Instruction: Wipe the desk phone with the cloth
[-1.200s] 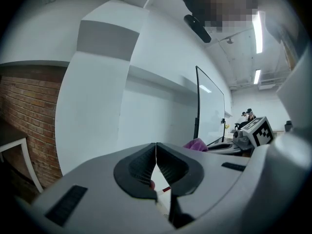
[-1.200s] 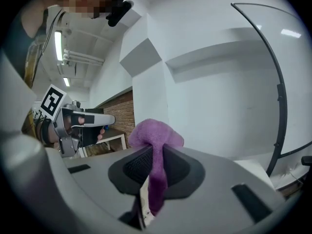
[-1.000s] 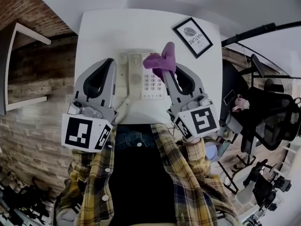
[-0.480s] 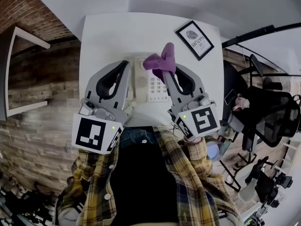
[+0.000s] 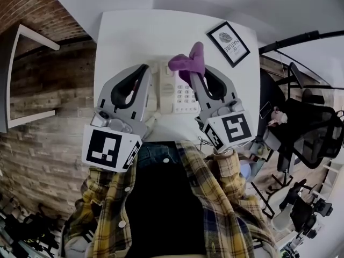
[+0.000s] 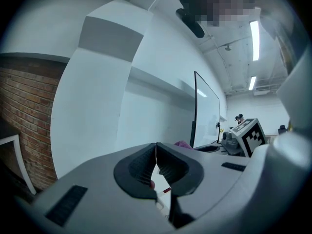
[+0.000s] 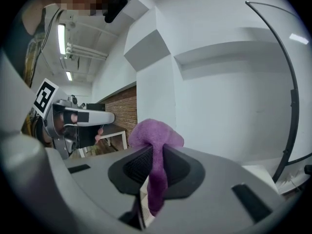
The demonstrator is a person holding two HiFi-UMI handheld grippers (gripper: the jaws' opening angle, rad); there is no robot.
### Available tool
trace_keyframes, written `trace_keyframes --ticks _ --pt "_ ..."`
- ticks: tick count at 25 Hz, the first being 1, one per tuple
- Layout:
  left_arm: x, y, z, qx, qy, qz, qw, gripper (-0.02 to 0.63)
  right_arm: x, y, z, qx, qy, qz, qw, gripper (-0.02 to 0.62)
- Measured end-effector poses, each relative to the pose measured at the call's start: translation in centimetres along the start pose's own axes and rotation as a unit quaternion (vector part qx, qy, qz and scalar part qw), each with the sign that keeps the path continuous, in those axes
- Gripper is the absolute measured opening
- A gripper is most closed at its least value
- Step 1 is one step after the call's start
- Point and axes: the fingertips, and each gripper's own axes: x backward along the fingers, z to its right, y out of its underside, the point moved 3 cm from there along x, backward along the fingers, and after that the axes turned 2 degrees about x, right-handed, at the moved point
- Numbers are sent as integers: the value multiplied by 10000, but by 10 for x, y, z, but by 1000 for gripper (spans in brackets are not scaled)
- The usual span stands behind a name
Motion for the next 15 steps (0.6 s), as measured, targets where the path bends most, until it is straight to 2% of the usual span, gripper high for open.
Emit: trace_keyframes --ticks 10,15 --pt "2 15 -14 98 -146 -95 9998 16 -47 43 -1 -217 -331 -514 9979 60" --pt "3 23 -28 183 -259 -168 9994 17 -72 73 -2 -261 -365 -861 9953 60"
